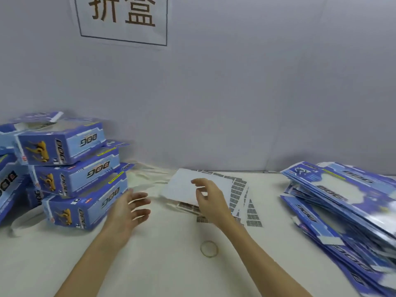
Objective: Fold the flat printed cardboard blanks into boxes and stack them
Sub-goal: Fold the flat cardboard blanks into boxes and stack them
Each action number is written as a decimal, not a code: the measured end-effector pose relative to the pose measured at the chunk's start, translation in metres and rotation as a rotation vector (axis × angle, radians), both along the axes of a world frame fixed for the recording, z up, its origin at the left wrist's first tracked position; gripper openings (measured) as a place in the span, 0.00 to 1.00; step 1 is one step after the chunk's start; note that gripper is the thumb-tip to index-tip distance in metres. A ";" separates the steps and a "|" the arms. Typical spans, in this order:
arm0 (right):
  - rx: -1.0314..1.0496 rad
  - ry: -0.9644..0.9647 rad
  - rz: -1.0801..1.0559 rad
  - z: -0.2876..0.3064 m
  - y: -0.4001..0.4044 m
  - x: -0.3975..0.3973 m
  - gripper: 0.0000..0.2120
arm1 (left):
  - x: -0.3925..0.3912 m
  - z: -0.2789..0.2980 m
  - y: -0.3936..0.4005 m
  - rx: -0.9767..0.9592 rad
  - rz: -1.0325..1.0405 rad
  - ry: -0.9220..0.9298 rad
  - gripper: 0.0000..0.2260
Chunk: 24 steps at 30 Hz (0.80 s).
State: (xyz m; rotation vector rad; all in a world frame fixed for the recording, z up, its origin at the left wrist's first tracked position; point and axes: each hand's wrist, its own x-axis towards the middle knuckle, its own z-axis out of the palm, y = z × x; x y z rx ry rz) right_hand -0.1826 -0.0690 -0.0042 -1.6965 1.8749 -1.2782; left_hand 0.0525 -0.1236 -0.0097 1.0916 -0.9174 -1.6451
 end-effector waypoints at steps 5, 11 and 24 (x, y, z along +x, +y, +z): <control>0.226 0.660 -0.503 -0.008 0.026 -0.129 0.41 | -0.008 0.001 0.005 -0.031 -0.076 -0.040 0.19; 0.704 0.808 -1.125 0.002 0.089 -0.254 0.44 | -0.007 -0.003 -0.001 -0.040 -0.102 -0.058 0.19; 0.569 1.067 -0.879 0.015 0.089 -0.227 0.09 | -0.016 0.001 0.008 -0.123 -0.145 -0.109 0.20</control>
